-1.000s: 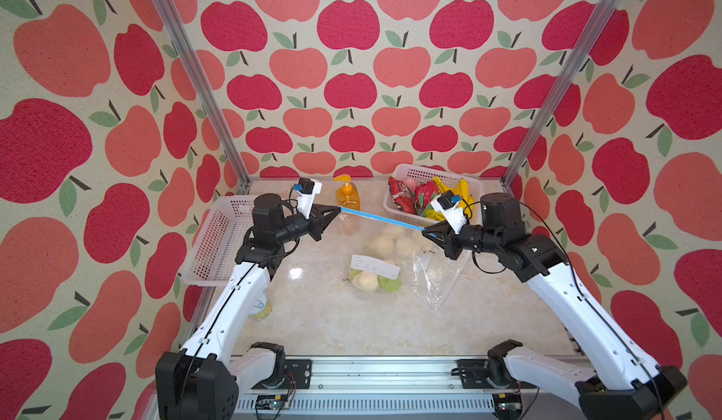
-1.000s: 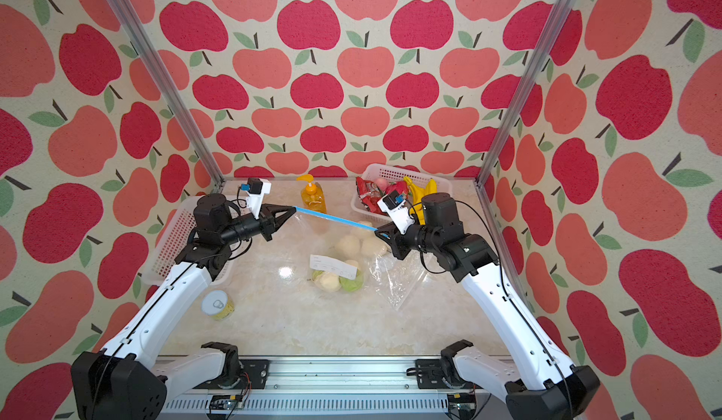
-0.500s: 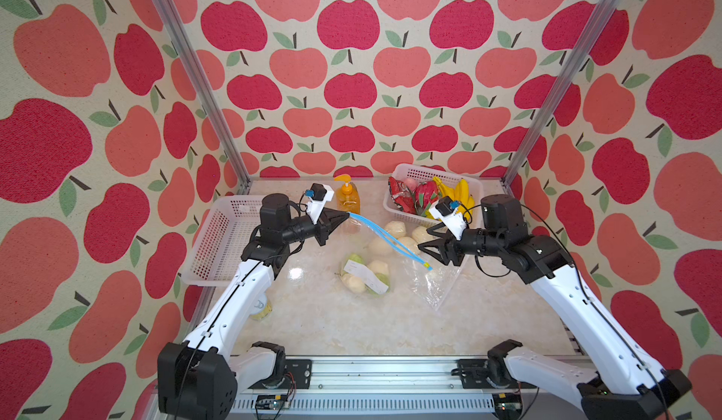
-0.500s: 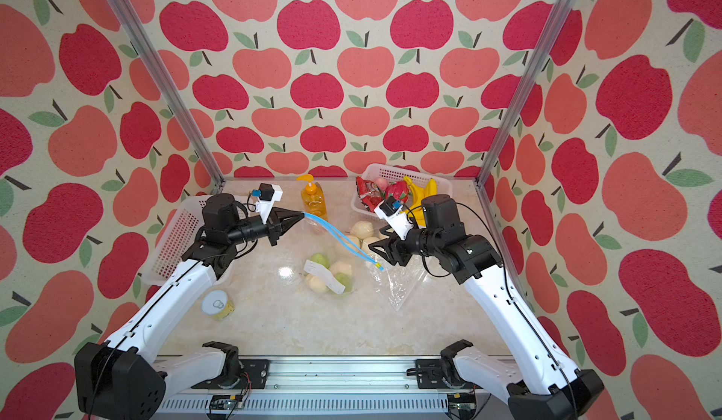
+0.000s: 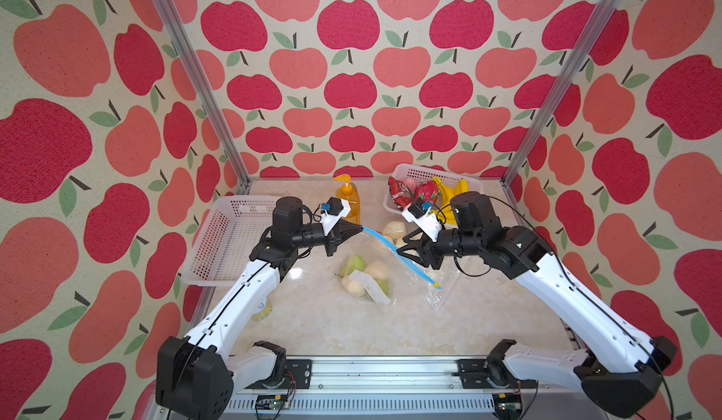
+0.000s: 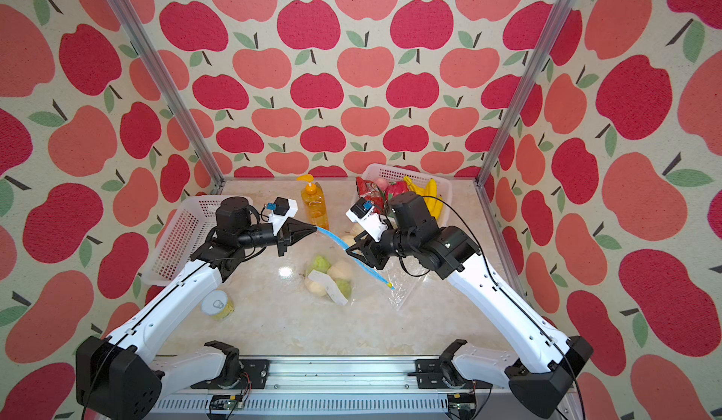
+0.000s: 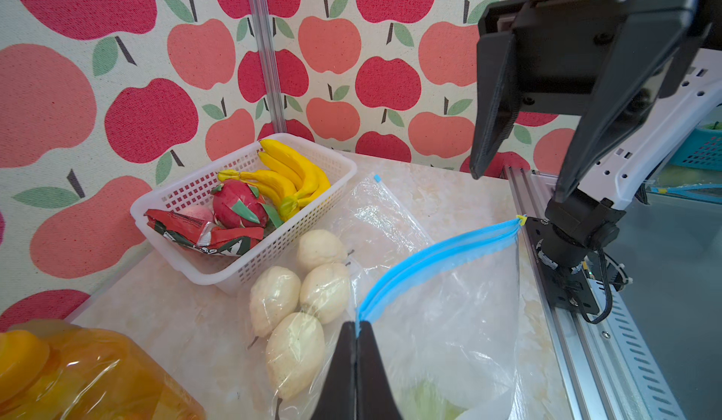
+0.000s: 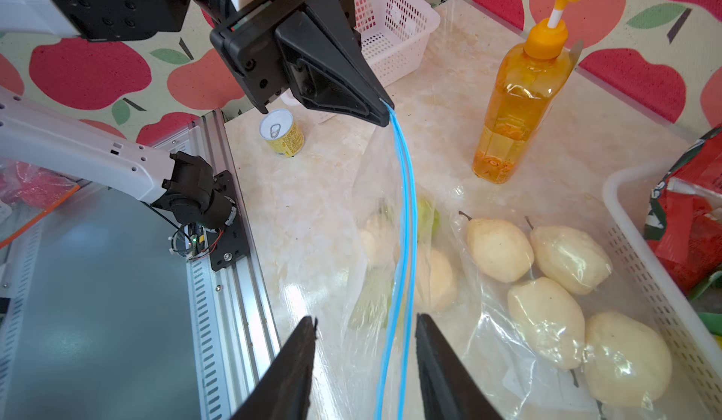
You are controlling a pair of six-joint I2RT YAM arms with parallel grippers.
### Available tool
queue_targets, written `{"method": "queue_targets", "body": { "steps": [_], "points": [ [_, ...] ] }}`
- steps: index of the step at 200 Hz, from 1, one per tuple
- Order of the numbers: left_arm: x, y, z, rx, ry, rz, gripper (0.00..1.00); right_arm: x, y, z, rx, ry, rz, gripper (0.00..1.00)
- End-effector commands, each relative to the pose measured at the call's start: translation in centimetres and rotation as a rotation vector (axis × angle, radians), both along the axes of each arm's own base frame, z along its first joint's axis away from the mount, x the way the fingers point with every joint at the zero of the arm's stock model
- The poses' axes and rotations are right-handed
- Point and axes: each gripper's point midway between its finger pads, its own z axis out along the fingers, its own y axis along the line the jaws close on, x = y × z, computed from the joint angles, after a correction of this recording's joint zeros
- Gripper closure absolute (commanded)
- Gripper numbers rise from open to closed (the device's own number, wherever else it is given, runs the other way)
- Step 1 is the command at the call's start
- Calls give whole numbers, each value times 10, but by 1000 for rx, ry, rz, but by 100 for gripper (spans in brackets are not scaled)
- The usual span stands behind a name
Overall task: Open the zip-top bag and take out the pear
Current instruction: Unzip the zipper on the zipper food storage bag, then open the zipper of the food storage bag at the center of the board.
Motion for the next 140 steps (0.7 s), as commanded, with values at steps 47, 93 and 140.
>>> {"method": "queue_targets", "body": {
  "steps": [47,93,140],
  "points": [
    [-2,-2,-6,23,13,-20,100,-2,-2,-18,-52,217,-127,96],
    [-3,-1,-4,24,2,-17,100,0,-6,-31,-99,235,-143,100],
    [-5,-1,1,17,-6,-23,100,-8,-6,-43,-120,283,-123,100]
  ]
}}
